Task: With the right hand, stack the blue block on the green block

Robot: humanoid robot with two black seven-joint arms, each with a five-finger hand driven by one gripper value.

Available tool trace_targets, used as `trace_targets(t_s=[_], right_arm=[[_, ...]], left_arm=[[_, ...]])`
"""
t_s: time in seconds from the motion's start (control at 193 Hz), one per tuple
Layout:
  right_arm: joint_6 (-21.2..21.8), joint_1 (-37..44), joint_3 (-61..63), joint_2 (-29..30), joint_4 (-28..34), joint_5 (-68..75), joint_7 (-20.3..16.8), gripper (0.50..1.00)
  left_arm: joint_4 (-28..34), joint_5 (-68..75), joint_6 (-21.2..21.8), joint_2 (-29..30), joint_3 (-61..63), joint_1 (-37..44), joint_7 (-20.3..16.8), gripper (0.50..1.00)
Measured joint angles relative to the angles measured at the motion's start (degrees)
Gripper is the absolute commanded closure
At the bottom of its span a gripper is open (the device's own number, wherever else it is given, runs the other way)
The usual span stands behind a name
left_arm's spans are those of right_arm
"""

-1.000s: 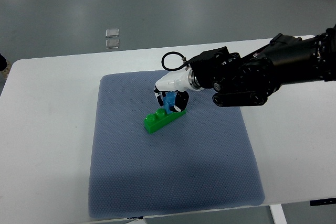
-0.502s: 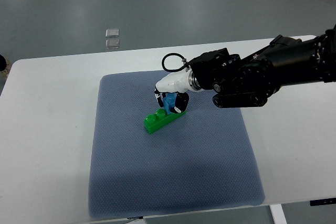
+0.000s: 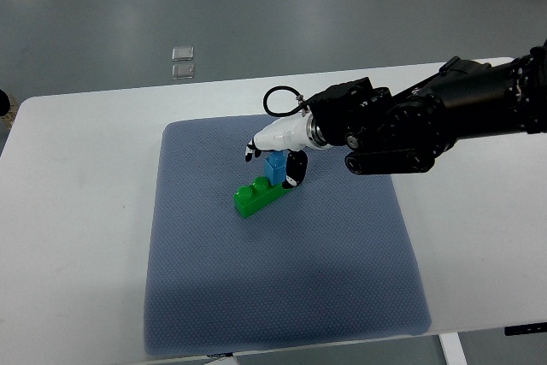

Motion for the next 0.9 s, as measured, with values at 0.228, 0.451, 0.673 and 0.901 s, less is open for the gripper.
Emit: trace_targets(t_s=[0.228,0.451,0.673,0.901], right_arm=[[0.9,0.5,1.1,0.0,0.2,0.2,0.0,0.585],[2.8,2.8,6.4,-0.3,0.6,0.6,-0.1,0.585],[7.6,4.5,14.7,-5.5,-0.1,14.4,-0.3,0.585],[9.8,1.0,24.7,-8.6,-6.1,37.7,-1.1,0.585]], left_arm=[[0.0,0.0,0.0,0.0,0.0,0.0,0.0,0.500],[0.0,0.0,0.0,0.0,0.0,0.0,0.0,0.500],[0.0,0.0,0.0,0.0,0.0,0.0,0.0,0.500],[0.0,0.0,0.0,0.0,0.0,0.0,0.0,0.500]])
